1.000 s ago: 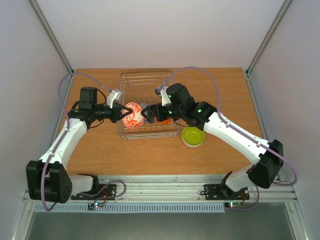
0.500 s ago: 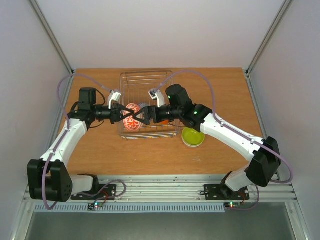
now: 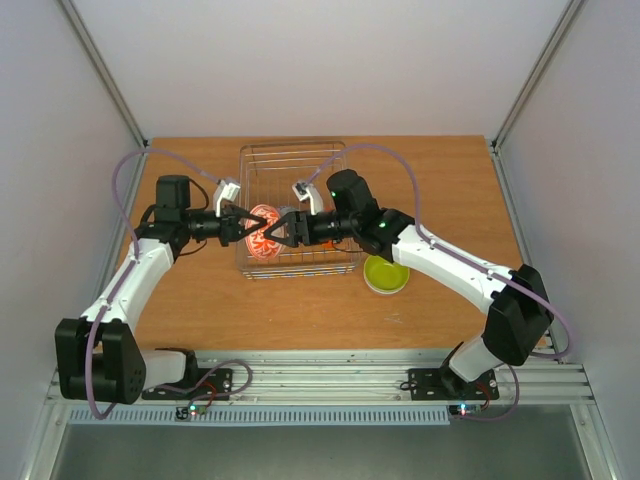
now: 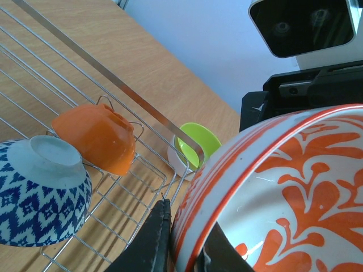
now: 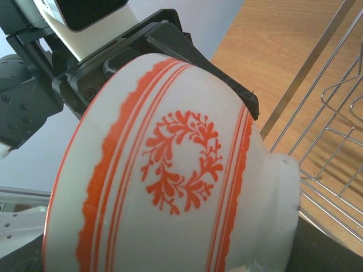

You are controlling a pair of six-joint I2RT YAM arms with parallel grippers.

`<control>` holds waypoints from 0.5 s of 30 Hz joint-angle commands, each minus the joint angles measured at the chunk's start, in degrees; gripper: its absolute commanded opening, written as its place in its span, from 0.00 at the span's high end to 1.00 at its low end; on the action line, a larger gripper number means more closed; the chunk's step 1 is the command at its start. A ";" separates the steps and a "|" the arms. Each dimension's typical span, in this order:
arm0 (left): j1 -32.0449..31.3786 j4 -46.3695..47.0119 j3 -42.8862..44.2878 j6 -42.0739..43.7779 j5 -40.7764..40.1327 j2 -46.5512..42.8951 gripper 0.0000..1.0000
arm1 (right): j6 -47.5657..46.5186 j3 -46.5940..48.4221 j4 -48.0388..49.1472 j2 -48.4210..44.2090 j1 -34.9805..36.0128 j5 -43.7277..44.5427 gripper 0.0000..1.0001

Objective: Load the bowls into the dish rack

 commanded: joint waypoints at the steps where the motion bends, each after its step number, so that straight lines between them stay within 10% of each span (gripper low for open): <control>1: 0.19 3.77 0.03 -1.24 2.85 -1.11 0.99 | -1.70 1.18 1.83 -0.31 0.13 -3.53 0.99; 3: 0.23 2.50 0.56 -1.12 -2.61 -1.12 0.93 | -4.66 3.79 -3.40 0.07 -0.04 0.12 0.99; 7: 0.23 -0.86 1.67 1.11 -17.17 -2.43 0.42 | -13.87 14.47 -19.98 4.26 -0.76 14.04 0.99; 15: 0.24 0.66 0.17 0.94 -30.06 -7.04 0.32 | -22.60 44.23 -43.65 24.84 -4.16 40.02 0.99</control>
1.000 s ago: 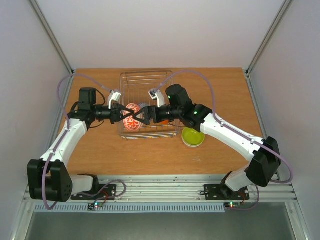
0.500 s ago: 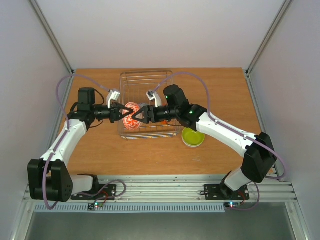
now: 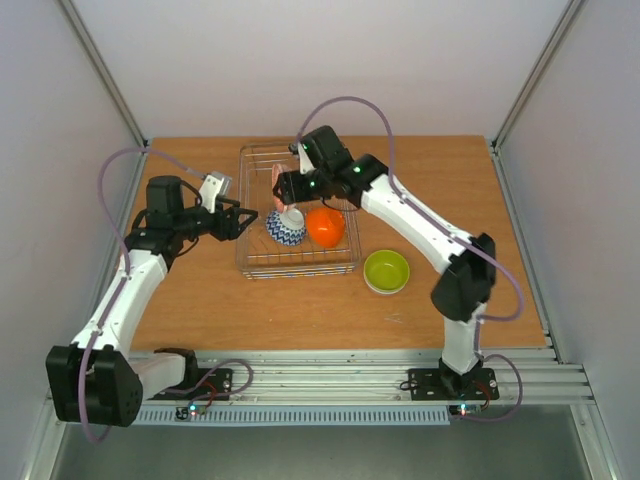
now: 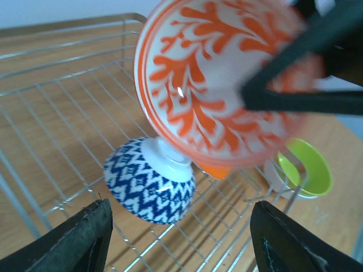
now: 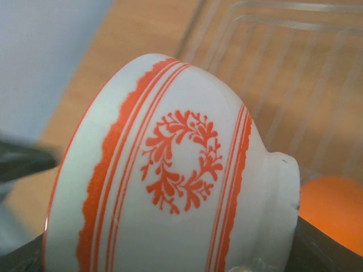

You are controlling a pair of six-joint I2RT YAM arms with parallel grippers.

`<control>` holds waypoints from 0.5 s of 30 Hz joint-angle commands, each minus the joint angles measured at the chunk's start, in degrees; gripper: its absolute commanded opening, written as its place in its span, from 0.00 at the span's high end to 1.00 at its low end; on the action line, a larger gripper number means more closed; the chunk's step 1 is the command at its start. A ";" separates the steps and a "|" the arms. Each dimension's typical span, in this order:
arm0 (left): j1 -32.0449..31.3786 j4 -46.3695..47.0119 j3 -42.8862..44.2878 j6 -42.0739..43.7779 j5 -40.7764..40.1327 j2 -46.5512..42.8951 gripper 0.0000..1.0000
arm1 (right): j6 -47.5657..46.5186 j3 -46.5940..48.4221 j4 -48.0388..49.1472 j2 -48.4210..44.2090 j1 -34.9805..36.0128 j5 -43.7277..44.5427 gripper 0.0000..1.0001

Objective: Load the bowls into the dish rack

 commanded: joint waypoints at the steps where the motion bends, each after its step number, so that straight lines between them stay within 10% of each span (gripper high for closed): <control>1: 0.17 1.64 0.01 0.84 -7.90 -1.72 0.32 | -8.89 16.70 -16.34 10.86 -1.31 20.87 0.99; 9: 0.23 2.06 -0.50 1.20 -6.34 -1.47 0.32 | -14.40 50.59 -31.78 32.31 -3.51 35.40 0.99; 15: 0.23 2.04 -0.59 1.45 -5.21 -1.16 0.33 | -17.54 52.73 -28.63 37.93 -5.59 40.42 0.99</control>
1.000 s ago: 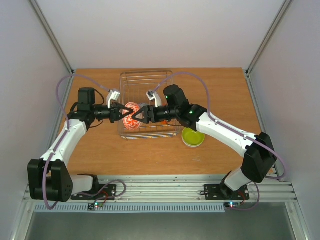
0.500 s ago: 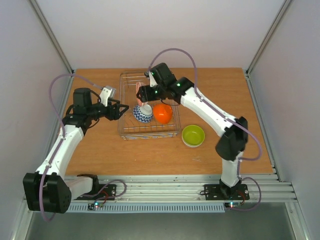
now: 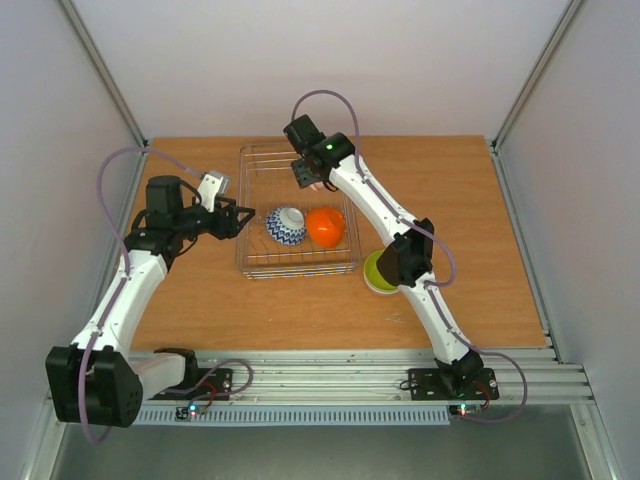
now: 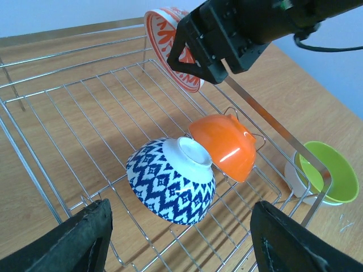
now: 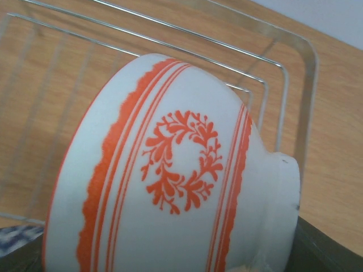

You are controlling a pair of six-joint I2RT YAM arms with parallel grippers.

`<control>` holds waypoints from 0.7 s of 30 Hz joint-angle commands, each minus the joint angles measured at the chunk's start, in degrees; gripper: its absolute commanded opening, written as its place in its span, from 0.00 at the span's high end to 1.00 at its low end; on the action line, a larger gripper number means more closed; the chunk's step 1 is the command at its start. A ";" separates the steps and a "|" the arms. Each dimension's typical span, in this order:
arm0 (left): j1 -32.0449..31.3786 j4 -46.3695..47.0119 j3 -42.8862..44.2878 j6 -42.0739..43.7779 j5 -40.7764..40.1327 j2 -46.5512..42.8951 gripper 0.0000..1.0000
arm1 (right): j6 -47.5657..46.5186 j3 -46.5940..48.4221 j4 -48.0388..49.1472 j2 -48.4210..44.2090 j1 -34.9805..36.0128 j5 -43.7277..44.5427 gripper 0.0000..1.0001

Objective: Load the bowls into the dish rack

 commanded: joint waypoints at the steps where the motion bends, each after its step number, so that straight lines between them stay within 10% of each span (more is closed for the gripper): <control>1: 0.20 1.73 -0.57 1.12 0.60 0.16 0.32 | -4.79 2.76 0.41 2.38 -1.68 8.41 0.99; 21: 0.21 1.87 -0.67 1.60 1.22 1.85 0.32 | -6.53 -4.70 2.40 8.62 -3.45 21.13 0.99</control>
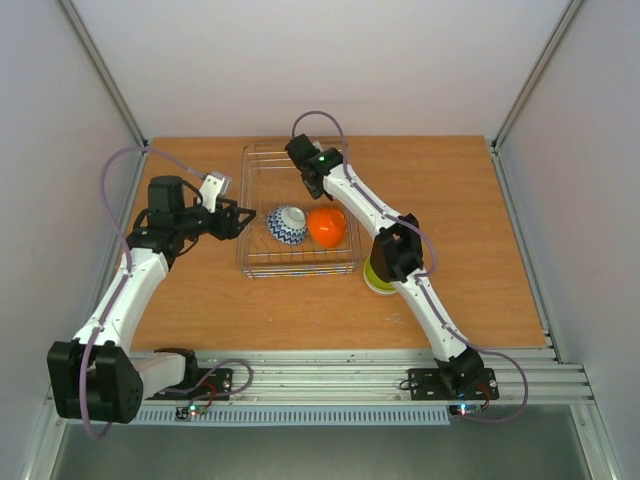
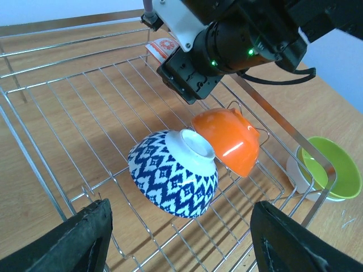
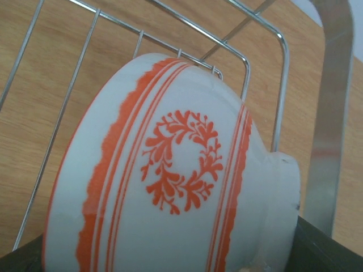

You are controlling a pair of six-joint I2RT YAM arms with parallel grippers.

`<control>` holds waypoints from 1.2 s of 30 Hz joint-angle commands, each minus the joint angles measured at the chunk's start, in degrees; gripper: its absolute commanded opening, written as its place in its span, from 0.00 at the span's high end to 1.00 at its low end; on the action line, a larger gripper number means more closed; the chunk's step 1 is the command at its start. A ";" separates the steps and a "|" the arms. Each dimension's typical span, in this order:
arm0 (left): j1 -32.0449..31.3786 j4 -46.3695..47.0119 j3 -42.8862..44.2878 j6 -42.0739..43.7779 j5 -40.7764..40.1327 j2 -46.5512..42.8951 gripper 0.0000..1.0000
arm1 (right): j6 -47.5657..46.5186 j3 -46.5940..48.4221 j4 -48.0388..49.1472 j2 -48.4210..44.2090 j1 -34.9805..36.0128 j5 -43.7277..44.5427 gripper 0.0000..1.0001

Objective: Load the bowls into the dish rack

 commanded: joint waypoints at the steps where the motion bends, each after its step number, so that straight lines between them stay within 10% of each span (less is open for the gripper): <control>1: 0.22 1.81 -0.46 0.78 1.15 0.92 0.33 | 1.21 -6.87 0.29 -2.95 -0.87 8.44 0.99; 15: 0.23 2.19 -0.74 0.77 2.01 1.33 0.33 | 4.90 -28.33 5.56 -16.34 -0.73 13.55 0.99; 26: 0.18 2.31 -0.85 0.98 1.66 1.00 0.33 | 1.65 -5.91 -1.57 -1.82 -1.51 14.77 0.98; 36: 0.24 2.49 -0.80 0.97 2.50 2.49 0.33 | 1.51 -6.00 -1.11 0.93 -2.75 14.45 0.92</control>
